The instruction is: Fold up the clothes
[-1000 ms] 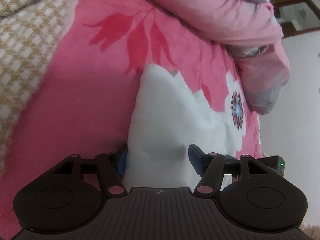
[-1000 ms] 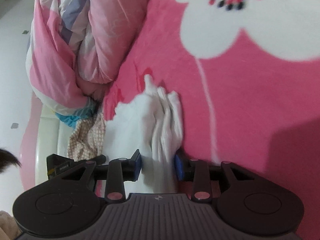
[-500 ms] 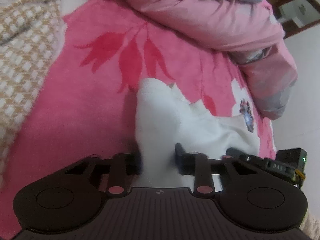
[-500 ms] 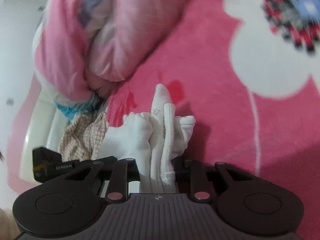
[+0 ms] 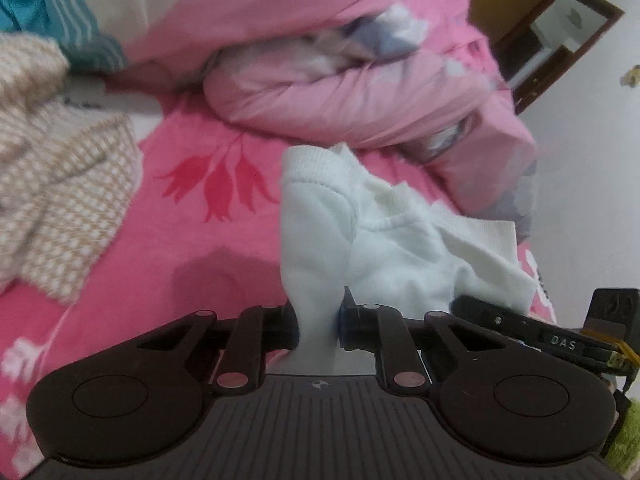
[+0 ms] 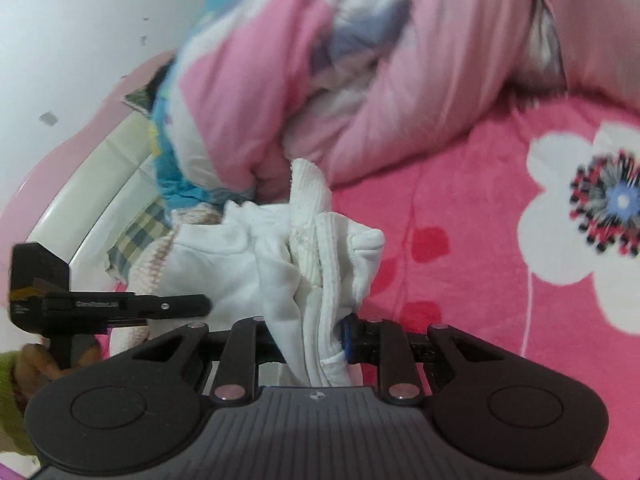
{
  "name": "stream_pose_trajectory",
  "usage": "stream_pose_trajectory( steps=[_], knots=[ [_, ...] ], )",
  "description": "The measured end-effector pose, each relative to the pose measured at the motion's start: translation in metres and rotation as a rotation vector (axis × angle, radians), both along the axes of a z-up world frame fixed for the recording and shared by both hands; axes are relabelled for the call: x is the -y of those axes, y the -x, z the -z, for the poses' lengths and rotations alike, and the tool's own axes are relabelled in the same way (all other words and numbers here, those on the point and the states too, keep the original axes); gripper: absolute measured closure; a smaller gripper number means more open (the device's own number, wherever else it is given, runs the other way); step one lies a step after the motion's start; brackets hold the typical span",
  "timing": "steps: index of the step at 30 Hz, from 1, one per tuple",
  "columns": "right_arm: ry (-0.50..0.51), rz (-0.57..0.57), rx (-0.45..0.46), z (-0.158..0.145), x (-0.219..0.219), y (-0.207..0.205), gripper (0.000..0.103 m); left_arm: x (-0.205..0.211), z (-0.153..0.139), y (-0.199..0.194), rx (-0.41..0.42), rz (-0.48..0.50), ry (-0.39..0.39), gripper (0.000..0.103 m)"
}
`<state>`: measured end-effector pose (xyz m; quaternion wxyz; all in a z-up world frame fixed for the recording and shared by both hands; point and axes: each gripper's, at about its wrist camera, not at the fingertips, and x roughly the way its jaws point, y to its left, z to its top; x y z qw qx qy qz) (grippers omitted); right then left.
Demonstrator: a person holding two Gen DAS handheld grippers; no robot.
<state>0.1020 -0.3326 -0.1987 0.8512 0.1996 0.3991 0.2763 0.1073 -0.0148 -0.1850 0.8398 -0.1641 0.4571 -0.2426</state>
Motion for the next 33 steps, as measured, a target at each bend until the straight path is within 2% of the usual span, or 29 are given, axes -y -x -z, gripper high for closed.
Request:
stream_pose_trajectory(
  steps=[5,11,17,21,27,30,33],
  knots=[
    [0.0,-0.013,0.071,-0.053,0.008,0.042,0.08,0.007,-0.058,0.049,0.053,0.015,-0.039,0.089],
    [0.002,0.066,0.14,-0.125,0.032,0.112,0.08,0.028,-0.122,0.093,0.131,0.138,-0.023,0.089],
    [0.058,0.264,0.184,-0.193,0.065,0.191,0.08,0.065,-0.167,0.118,0.163,0.311,0.104,0.089],
    [0.107,0.413,0.209,-0.237,0.097,0.238,0.08,0.104,-0.187,0.124,0.168,0.449,0.206,0.089],
    [0.197,0.582,0.256,-0.285,0.155,0.292,0.08,0.174,-0.203,0.139,0.22,0.655,0.277,0.089],
    [0.223,0.633,0.249,-0.297,0.184,0.308,0.08,0.205,-0.204,0.147,0.2,0.705,0.31,0.089],
    [0.242,0.654,0.221,-0.305,0.213,0.316,0.08,0.233,-0.193,0.151,0.147,0.722,0.332,0.089]
  ],
)
